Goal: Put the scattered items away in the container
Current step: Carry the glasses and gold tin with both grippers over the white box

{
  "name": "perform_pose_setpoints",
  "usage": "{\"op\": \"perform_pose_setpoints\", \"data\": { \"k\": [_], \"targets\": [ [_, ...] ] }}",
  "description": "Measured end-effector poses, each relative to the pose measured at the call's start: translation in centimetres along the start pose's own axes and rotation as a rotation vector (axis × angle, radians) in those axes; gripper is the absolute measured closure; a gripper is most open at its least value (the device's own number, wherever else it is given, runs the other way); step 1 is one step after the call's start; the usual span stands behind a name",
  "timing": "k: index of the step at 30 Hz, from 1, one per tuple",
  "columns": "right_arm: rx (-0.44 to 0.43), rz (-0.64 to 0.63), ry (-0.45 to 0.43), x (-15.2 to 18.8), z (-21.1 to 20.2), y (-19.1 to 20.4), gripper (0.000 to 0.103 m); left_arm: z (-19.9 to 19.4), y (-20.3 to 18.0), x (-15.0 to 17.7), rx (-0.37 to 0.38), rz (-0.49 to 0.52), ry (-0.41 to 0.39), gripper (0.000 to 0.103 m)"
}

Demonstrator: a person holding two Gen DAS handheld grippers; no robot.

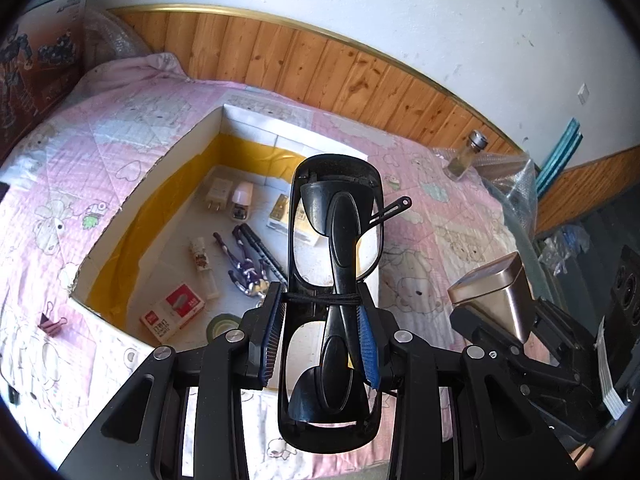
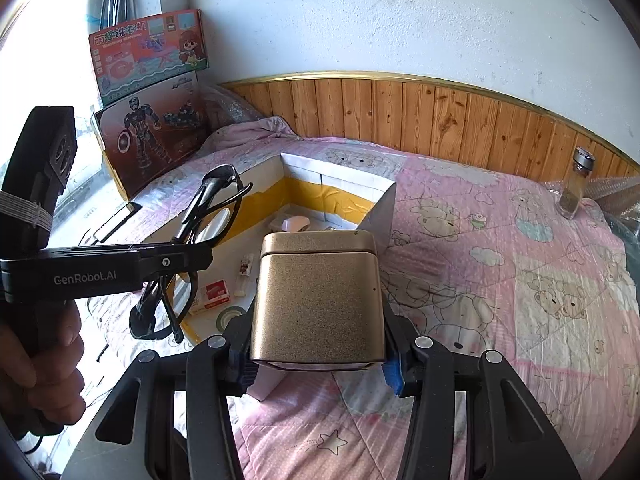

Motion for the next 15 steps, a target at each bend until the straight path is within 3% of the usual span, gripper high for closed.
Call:
{"op": "perform_pose_setpoints", "data": {
  "k": [15],
  "targets": [
    [-0.046, -0.066, -0.016, -1.3, 0.5, 3.2, 0.053, -0.1, 3.1, -0.7, -0.072, 0.031, 0.026, 0.068]
  ]
}}
Point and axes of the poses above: each gripper's, at about its wrist camera, not at the fingertips, and z roughly the way its jaws point, y to its left, x to its underside, the point moved 9 cm from there along z, roughly the way its jaws point, and after that the axes turned 12 degrees about x, right-handed, at the moved point
